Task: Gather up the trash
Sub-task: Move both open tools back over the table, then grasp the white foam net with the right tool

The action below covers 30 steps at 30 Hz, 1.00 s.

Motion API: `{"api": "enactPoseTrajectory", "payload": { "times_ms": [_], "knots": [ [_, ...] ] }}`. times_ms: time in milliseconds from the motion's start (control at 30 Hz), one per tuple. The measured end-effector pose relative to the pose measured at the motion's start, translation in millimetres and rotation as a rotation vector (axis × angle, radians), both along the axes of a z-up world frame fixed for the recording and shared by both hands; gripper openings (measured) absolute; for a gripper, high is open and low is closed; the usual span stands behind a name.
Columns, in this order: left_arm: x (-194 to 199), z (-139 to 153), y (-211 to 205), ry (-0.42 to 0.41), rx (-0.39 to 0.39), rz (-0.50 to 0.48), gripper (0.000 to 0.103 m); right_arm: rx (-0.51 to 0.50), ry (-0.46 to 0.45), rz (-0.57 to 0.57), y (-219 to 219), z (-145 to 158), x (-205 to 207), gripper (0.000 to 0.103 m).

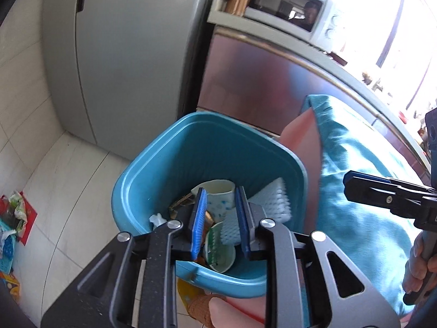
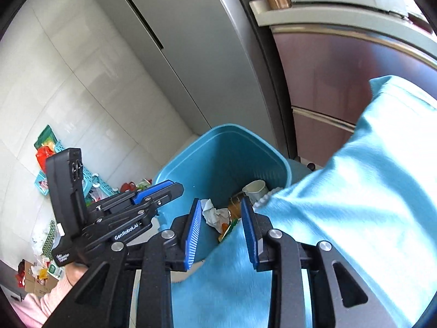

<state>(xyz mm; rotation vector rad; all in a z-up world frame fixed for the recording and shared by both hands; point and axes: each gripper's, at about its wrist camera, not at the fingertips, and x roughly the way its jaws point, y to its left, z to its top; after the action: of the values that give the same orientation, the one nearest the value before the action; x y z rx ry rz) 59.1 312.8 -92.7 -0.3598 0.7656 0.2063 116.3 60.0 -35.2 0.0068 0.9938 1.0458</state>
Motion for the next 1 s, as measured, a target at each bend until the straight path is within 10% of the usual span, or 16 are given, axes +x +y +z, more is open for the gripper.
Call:
{"api": "enactPoseTrajectory", "payload": {
  "times_ms": [467,1000],
  "knots": [
    [-20.8,61.5,-112.1,-0.177,0.042,-0.314,0.037,0.079,-0.114,-0.164,-140.1,30.0,-41.6,0.032],
    [-7.6,65.8,-285.3,-0.18,0.015,-0.698,0.039,0.001,-0.176,-0.676,-347.6,16.1,-71.5,0.034]
  ]
}}
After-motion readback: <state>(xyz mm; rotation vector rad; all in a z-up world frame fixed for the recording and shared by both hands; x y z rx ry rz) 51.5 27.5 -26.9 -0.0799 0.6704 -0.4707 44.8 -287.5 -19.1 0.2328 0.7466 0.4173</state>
